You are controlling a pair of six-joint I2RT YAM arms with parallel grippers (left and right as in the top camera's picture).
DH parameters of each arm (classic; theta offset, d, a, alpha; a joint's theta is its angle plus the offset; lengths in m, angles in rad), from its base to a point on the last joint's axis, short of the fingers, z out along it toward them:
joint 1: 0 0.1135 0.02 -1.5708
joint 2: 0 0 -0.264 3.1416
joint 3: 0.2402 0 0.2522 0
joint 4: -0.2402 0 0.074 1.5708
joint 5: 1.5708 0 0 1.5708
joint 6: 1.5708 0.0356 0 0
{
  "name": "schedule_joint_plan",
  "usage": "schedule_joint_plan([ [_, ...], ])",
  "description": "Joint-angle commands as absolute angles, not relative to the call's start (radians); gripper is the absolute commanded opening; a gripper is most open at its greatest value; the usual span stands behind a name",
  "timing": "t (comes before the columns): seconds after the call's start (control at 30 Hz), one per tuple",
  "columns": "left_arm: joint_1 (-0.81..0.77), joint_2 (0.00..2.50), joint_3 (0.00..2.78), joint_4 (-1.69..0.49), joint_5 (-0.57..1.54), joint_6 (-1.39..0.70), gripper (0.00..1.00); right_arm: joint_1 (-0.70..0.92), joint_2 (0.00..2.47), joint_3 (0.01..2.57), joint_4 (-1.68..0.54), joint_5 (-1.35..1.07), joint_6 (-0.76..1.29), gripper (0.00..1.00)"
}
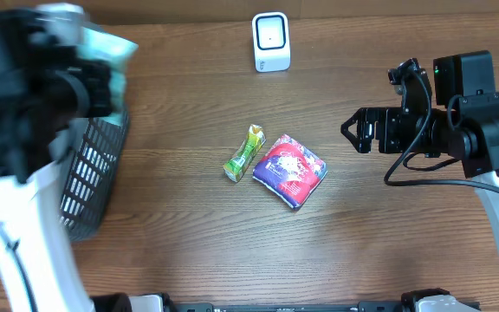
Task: Scan the item barcode
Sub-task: 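Carry the mint-green packet out and place it left of the others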
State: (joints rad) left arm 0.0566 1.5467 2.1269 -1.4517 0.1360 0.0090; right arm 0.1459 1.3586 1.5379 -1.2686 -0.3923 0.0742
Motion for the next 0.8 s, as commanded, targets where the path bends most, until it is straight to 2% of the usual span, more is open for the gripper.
schedule_joint_plan([
  [0.0,-0.074,1.652,2.0,-1.456,0.086,-0.064,0.04,0.15,1.353,1.563,-1.263,-0.395,0.082,1.0],
  [0.23,-0.159,1.822,1.699,-1.301,0.02,-0.104,0.04,0.15,1.353,1.563,-1.279,-0.394,0.082,1.0],
  [0.43,-0.163,1.982,1.571,-1.191,0.105,-0.106,0.06,0.15,1.353,1.563,-1.292,-0.394,0.081,1.0],
  [0.53,-0.173,2.016,1.571,-1.171,0.127,-0.103,0.29,0.15,1.353,1.563,-1.288,-0.394,0.081,1.0],
  [0.63,-0.183,2.013,1.583,-1.16,0.159,-0.088,0.58,0.15,1.353,1.564,-1.288,-0.394,0.081,1.0],
  [0.7,-0.186,2.012,1.614,-1.173,0.158,-0.082,0.66,0.15,1.353,1.563,-1.288,-0.394,0.081,1.0],
  [0.77,-0.186,2.012,1.657,-1.192,0.158,-0.073,0.68,0.15,1.353,1.563,-1.288,-0.394,0.081,1.0],
])
